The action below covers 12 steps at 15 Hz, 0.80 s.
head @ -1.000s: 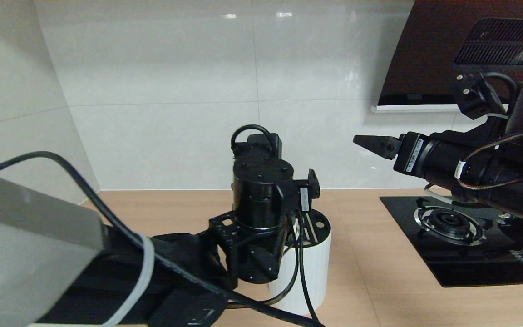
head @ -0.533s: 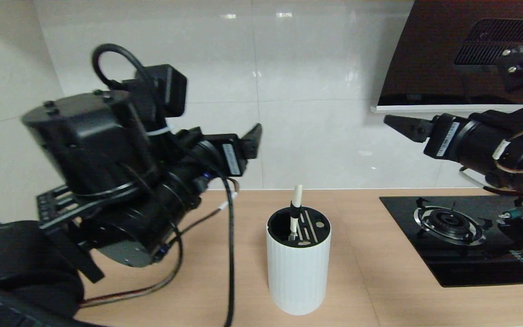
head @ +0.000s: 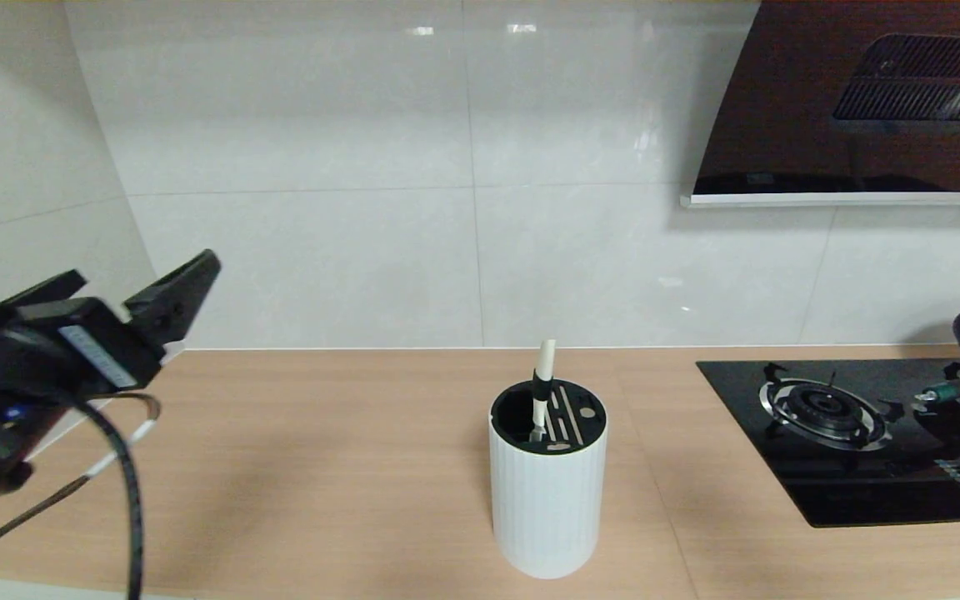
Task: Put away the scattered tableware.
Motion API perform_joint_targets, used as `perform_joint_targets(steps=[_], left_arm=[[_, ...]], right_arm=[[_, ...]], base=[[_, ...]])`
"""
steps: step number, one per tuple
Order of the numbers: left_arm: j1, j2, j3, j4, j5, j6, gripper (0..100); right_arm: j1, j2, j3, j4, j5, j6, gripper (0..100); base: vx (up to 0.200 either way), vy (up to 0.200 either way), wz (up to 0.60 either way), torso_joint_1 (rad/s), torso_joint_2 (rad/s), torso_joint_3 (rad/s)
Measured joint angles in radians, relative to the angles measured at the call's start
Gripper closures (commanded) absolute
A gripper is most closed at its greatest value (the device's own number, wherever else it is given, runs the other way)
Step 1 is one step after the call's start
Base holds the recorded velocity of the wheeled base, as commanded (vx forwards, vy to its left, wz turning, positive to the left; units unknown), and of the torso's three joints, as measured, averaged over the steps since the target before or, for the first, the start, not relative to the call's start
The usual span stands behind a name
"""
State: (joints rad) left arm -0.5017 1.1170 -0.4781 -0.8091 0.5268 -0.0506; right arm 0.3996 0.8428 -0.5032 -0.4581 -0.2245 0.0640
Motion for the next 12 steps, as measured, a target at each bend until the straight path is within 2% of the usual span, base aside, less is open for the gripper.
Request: perform_joint_targets(steps=[2, 4, 7, 9, 10, 12], left_arm=[[0.026, -0.183, 0.077, 0.089, -0.022, 0.057, 0], [0.067, -0.383, 0.132, 0.256, -0.056, 0.093, 0], [0.163, -0.680, 0.169, 0.541, -0.124, 0.118, 0], [0.251, -0.837, 0.181, 0.691, -0.173, 0.132, 0], [0.304, -0.902, 0.192, 0.730, -0.174, 0.136, 0], [0.384, -0.971, 0.217, 0.712, -0.159, 0.140, 0]], right_arm=[[-0.074, -0.191, 0.074, 0.164, 0.004, -0.015, 0], [-0.161, -0.377, 0.113, 0.327, 0.007, -0.033, 0], [-0.284, -0.614, 0.141, 0.523, 0.010, -0.085, 0], [-0.348, -0.703, 0.152, 0.554, 0.045, -0.102, 0], [-0.367, -0.737, 0.159, 0.554, 0.052, -0.110, 0], [-0.393, -0.794, 0.212, 0.543, 0.044, -0.118, 0]], base=[[0.000, 0.000, 0.00, 0.000, 0.00, 0.000], [0.000, 0.000, 0.00, 0.000, 0.00, 0.000], [0.000, 0.000, 0.00, 0.000, 0.00, 0.000], [0.000, 0.000, 0.00, 0.000, 0.00, 0.000], [0.000, 0.000, 0.00, 0.000, 0.00, 0.000], [0.000, 0.000, 0.00, 0.000, 0.00, 0.000]])
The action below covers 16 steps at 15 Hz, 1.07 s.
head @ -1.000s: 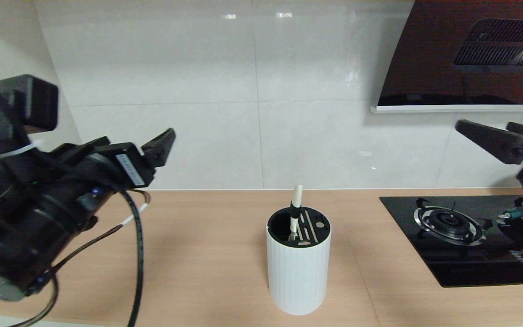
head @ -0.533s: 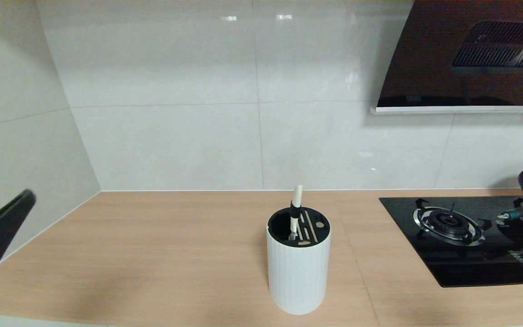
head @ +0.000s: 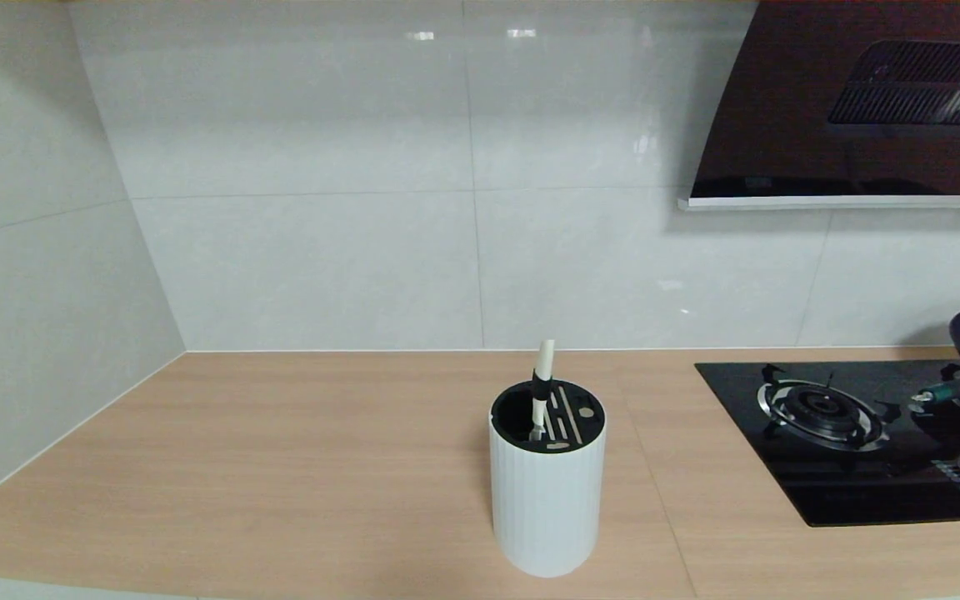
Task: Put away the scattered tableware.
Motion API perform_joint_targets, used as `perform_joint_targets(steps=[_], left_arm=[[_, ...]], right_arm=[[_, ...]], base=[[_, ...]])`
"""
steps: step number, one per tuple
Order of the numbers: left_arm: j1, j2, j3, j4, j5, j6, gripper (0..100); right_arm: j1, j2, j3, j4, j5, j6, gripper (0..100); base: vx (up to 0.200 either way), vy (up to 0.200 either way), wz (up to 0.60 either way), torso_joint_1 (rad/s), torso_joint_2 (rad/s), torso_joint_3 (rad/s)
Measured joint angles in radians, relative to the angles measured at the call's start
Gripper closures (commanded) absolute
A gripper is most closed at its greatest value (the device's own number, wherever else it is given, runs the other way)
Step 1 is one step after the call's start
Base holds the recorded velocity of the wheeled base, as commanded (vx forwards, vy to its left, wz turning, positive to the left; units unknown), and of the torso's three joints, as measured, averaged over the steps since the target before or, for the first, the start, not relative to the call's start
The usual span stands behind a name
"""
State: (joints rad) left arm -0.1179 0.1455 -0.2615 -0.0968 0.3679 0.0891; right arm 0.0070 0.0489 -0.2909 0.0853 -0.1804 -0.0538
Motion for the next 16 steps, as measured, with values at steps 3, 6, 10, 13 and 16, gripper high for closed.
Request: perform_joint_targets(steps=[3, 6, 10, 13, 16], left_arm=[[0.087, -0.083, 0.085, 0.000, -0.024, 0.032, 0], [0.115, -0.129, 0.226, 0.029, -0.096, 0.003, 0], [0.120, -0.145, 0.259, 0.085, -0.331, -0.078, 0], [0.120, -0.147, 0.261, 0.099, -0.390, 0.008, 0], [0.119, -0.147, 0.261, 0.099, -0.394, 0.010, 0]], right_arm=[[-0.011, -0.035, 0.099, -0.055, -0.029, 0.000, 0], [-0.013, -0.044, 0.245, -0.134, -0.009, 0.013, 0], [-0.012, -0.047, 0.285, -0.089, 0.099, 0.054, 0], [-0.012, -0.048, 0.289, -0.090, 0.101, 0.057, 0], [-0.012, -0.048, 0.289, -0.089, 0.102, 0.057, 0]], base=[[0.000, 0.000, 0.00, 0.000, 0.00, 0.000], [0.000, 0.000, 0.00, 0.000, 0.00, 0.000], [0.000, 0.000, 0.00, 0.000, 0.00, 0.000], [0.000, 0.000, 0.00, 0.000, 0.00, 0.000], [0.000, 0.000, 0.00, 0.000, 0.00, 0.000]])
